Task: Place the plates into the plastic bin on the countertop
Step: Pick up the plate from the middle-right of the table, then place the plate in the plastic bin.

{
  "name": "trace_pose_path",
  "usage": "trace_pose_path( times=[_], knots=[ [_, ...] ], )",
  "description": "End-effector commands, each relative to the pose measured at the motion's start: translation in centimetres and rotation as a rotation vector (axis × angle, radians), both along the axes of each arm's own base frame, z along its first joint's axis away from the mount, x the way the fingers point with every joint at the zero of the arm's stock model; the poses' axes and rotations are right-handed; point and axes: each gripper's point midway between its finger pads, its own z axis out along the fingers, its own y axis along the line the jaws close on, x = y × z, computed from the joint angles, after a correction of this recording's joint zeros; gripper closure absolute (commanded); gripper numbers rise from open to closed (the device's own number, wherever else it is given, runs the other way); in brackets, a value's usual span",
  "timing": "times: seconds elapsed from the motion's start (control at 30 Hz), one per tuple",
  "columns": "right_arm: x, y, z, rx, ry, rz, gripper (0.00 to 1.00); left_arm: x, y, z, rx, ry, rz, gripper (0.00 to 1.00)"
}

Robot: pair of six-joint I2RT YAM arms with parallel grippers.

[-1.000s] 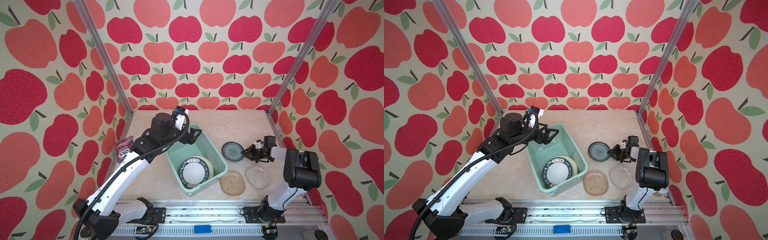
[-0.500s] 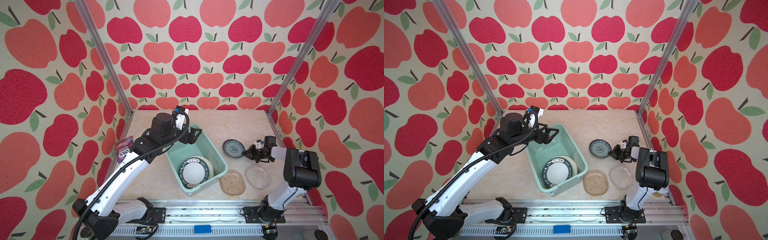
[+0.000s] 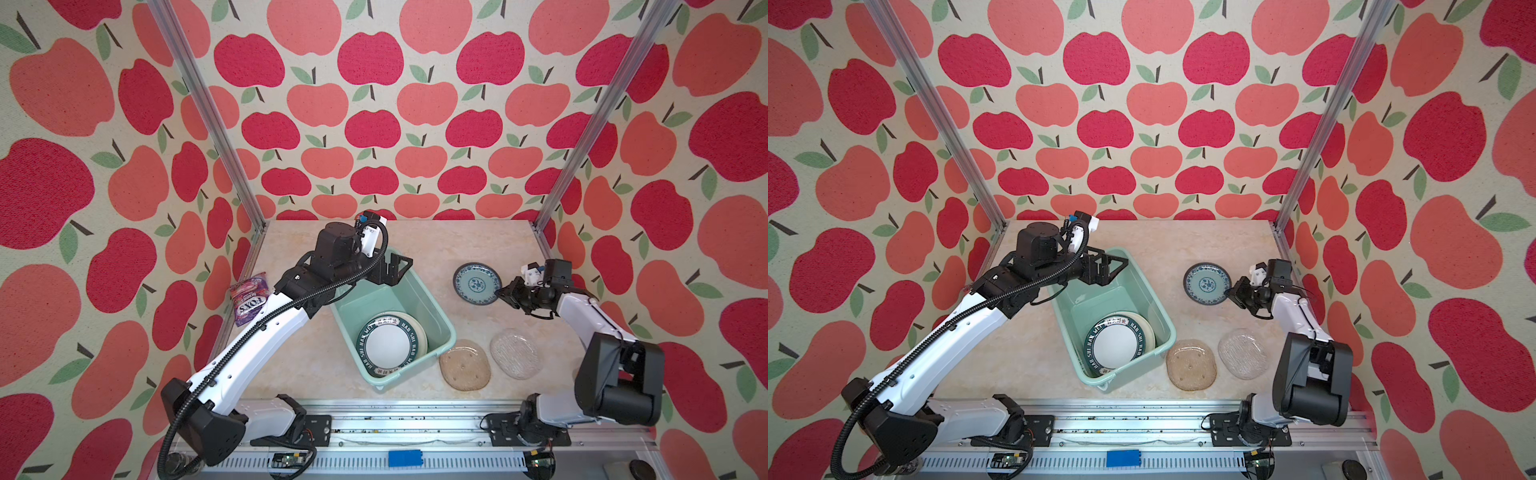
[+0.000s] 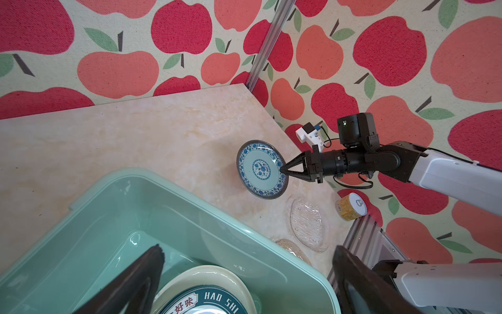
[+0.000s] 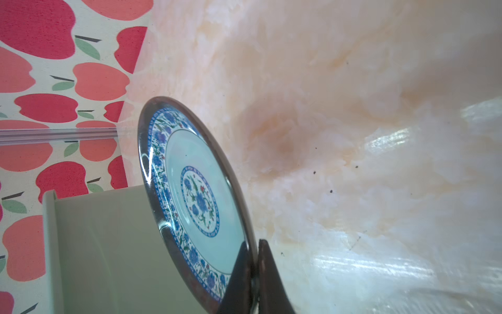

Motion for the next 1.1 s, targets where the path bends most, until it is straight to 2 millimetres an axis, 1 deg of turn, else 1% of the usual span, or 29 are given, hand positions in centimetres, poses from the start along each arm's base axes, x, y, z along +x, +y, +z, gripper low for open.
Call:
trace_pose_path(
  times=[0.0,0.1,0.17,0.23,0.37,0.47,0.57,0.63,0.83,0.97,1.07],
  knots=[
    [-0.8,1.5,5.3,-0.024,-0.102,0.071,1.0,-1.3,-0.3,2.1,-0.046,0.003,-0.076,0.01],
    [-1.7,3.1,9.6,-0.048,-0.188,0.125,1.0,-1.9,0.4,2.6,-0.086,0.058,-0.1,0.01],
    [-2.5,4.6,12.1,-0.045,-0.232,0.169,1.0,-2.3,1.1,2.4,-0.11,0.147,-0.107,0.0],
    [-3.3,6.1,14.1,-0.045,-0.263,0.213,1.0,-3.2,1.3,2.0,-0.113,0.21,-0.138,0.03],
    [-4.8,8.8,17.4,-0.052,-0.314,0.297,1.0,-5.0,1.7,1.4,-0.102,0.279,-0.167,0.01],
    [-5.6,11.0,19.1,-0.052,-0.334,0.366,1.0,-5.7,1.9,1.2,-0.117,0.31,-0.17,0.01],
    [-6.1,13.0,20.1,-0.041,-0.348,0.415,1.0,-5.6,2.2,0.7,-0.139,0.337,-0.149,0.03],
    [-6.3,14.1,20.4,-0.039,-0.35,0.44,1.0,-5.1,2.6,0.2,-0.16,0.355,-0.124,0.06],
    [-7.2,17.1,20.4,-0.033,-0.34,0.505,1.0,-4.3,2.2,-0.1,-0.202,0.371,-0.127,0.11],
    [-7.7,18.5,20.2,-0.022,-0.337,0.531,1.0,-3.7,1.9,-0.6,-0.207,0.361,-0.132,0.13],
    [-8.0,19.3,20.2,-0.005,-0.337,0.543,1.0,-3.2,1.9,-1.5,-0.191,0.364,-0.117,0.15]
  ],
)
